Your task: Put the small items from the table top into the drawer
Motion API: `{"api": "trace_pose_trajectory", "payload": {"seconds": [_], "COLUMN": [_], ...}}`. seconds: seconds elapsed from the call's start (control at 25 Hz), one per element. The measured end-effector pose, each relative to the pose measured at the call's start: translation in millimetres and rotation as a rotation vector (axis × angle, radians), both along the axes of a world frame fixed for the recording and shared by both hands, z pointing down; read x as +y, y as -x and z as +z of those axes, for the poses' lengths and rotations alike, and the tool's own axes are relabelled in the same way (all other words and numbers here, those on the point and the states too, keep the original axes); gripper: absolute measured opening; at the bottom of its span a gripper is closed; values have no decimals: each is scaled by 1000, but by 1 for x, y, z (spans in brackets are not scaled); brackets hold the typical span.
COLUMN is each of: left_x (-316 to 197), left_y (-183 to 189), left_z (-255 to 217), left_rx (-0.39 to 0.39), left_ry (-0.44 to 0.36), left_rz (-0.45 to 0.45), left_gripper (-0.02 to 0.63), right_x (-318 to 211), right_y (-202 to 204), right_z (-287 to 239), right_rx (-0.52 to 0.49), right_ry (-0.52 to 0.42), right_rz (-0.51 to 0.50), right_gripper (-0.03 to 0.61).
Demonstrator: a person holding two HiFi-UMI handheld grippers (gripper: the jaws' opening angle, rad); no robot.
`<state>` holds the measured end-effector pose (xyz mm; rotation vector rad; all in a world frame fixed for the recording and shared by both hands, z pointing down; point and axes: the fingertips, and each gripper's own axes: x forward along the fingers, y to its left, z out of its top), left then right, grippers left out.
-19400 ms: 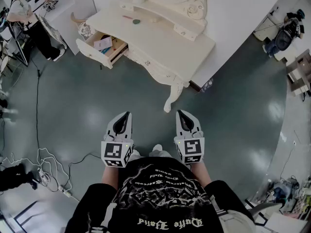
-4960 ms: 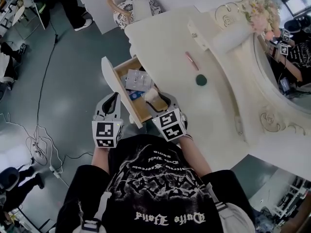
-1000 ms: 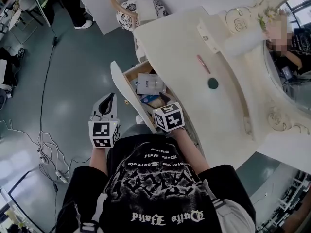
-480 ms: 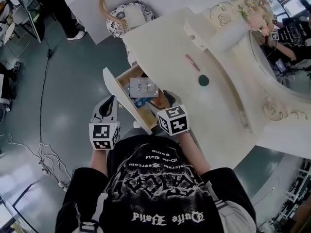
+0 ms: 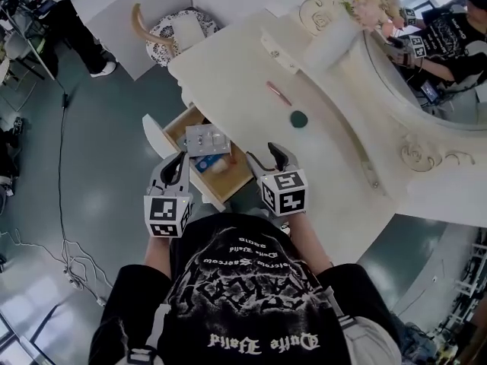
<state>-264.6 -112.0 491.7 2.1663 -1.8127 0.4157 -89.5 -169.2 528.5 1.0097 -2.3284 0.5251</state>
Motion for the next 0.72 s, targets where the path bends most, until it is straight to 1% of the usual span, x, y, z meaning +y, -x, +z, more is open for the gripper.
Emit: {"api": "trace_pose_trajectory", "payload": {"seconds": [0.24, 0.36, 0.48, 0.64, 0.72], "left_x": [-7, -10, -14, -15, -14], "left_y": [-34, -49, -63, -84, -93], "left_z": [0, -3, -6, -5, -4], "left_rx": [13, 20, 30, 35, 36], "left_ry": [-3, -6, -9, -8, -5], "left_rz": [54, 78, 101, 126, 138], "left_gripper": [15, 15, 15, 15, 15], "right_x": [1, 3, 5, 7, 9], "right_y": [-39, -58, -77, -100, -110], "right_z": [-4, -9, -13, -15, -15], "right_rx": [11, 15, 23, 59, 80], "right_ry": [-27, -51, -67, -97, -111], "right_rz": [65, 101, 140, 176, 177], "right_gripper": [236, 179, 136, 46, 32]}}
